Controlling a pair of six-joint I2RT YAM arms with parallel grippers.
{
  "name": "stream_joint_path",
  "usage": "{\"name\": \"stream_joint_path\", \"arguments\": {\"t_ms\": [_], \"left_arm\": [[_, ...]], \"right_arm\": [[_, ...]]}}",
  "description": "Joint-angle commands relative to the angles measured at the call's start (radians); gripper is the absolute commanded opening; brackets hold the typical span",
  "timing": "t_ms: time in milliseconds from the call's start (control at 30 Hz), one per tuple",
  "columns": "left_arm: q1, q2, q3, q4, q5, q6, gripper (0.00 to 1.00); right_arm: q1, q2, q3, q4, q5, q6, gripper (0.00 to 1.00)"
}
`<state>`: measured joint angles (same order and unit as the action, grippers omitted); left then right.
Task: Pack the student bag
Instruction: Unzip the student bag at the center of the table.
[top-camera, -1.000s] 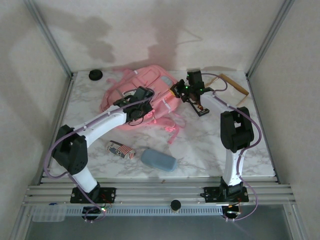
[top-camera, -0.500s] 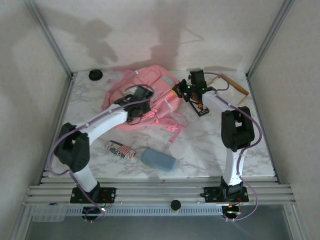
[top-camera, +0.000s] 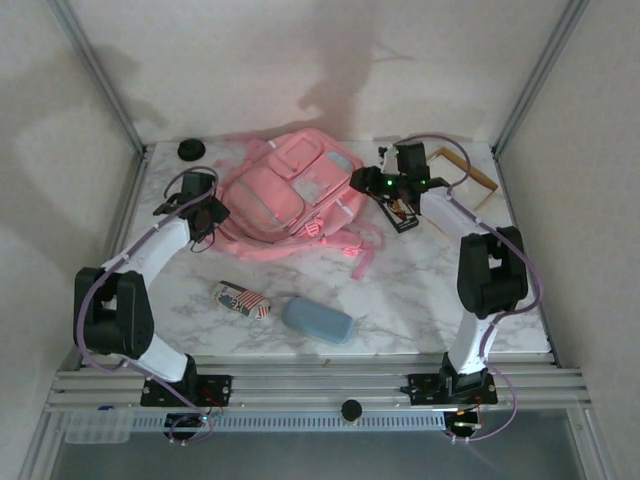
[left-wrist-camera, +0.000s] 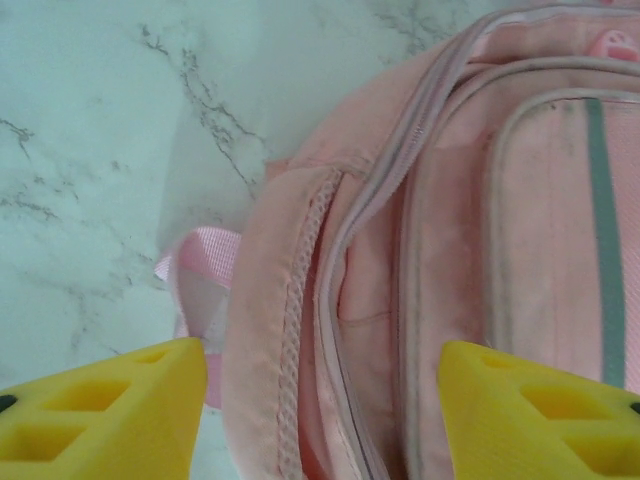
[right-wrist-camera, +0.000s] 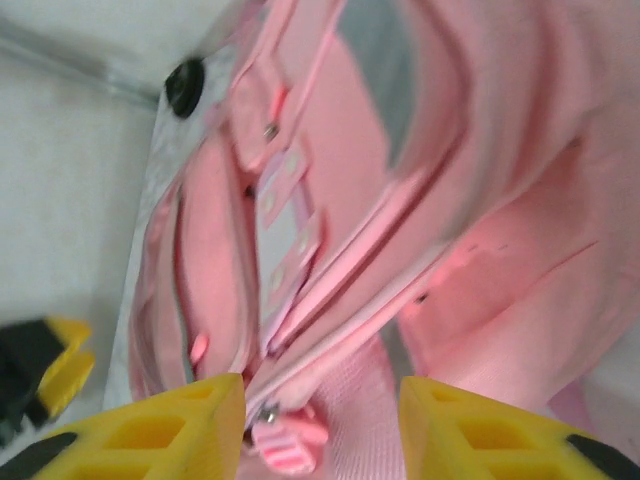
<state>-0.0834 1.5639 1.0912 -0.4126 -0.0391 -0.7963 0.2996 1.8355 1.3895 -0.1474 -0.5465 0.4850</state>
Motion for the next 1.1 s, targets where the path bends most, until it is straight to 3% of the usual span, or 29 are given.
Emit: {"name": "stream_joint_path", "arguments": {"t_ms": [0, 67, 200, 333, 567, 733, 867, 1067], "left_arm": [[0.026, 0.023, -0.048, 0.055, 0.078, 0.003, 0.63], [0.047, 0.042, -0.073, 0.094, 0.126, 0.002, 0.65], [0.062, 0.085, -0.062, 0.088, 0.112, 0.024, 0.64], [0.071, 0.12, -0.064, 0.1, 0.114, 0.039, 0.64], [0.08, 0.139, -0.097, 0.128, 0.123, 0.045, 0.51], [0.081, 0.142, -0.134, 0.151, 0.124, 0.047, 0.4], [0.08, 0.151, -0.152, 0.161, 0.116, 0.045, 0.34], [0.082, 0.153, -0.164, 0.165, 0.108, 0.043, 0.3]], "right_arm": [[0.055, -0.013, -0.029, -0.073, -0.079, -0.349, 0.42], [0.075, 0.026, -0.005, -0.129, -0.116, -0.465, 0.42], [0.109, 0.112, 0.091, -0.237, -0.167, -0.666, 0.44], [0.145, 0.168, 0.126, -0.286, -0.145, -0.806, 0.44], [0.161, 0.27, 0.254, -0.37, -0.108, -0.893, 0.48], [0.173, 0.296, 0.258, -0.369, -0.044, -0.925, 0.52], [0.182, 0.304, 0.262, -0.361, -0.063, -0.956, 0.52], [0.19, 0.34, 0.261, -0.365, -0.078, -0.989, 0.45]]}}
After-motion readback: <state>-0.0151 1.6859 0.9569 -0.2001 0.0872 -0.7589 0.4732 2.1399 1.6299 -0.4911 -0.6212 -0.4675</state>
